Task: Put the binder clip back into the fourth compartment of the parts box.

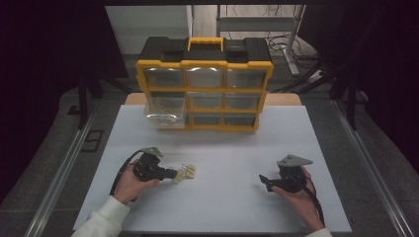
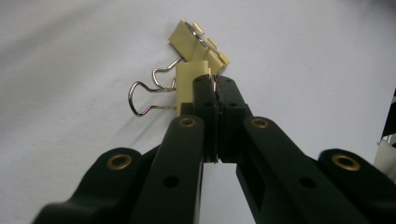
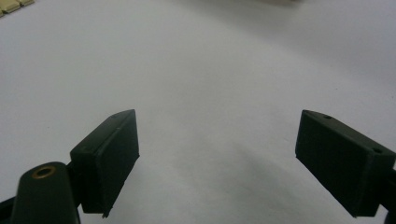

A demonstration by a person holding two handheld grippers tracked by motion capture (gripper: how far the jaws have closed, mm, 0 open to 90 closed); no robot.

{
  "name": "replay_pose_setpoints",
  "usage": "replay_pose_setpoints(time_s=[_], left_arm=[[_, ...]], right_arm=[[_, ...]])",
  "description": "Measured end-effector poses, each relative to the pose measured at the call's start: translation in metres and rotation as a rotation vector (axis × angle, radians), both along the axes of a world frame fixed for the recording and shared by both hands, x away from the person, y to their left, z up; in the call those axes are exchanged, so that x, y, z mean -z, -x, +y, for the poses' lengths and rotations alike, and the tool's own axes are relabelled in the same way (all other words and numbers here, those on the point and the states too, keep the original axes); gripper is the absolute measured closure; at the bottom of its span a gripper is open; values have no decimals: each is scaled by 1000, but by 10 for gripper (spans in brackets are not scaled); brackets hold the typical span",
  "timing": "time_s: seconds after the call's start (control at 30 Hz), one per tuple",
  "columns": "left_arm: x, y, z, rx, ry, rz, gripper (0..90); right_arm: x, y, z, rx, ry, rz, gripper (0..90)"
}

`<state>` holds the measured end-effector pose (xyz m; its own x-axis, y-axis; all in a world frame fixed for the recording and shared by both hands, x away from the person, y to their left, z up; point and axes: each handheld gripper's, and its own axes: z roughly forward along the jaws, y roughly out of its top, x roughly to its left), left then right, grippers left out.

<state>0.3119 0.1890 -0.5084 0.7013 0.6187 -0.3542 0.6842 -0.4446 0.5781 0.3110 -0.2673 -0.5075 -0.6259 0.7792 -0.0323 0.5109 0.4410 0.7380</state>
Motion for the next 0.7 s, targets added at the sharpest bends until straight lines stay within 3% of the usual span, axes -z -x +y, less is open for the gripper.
replay_pose_setpoints(time_s=[0.7], left_arm=[[-8,3,6,-10,32,-58,885]], right_arm=[[0,0,0,1,-1,-1,141]])
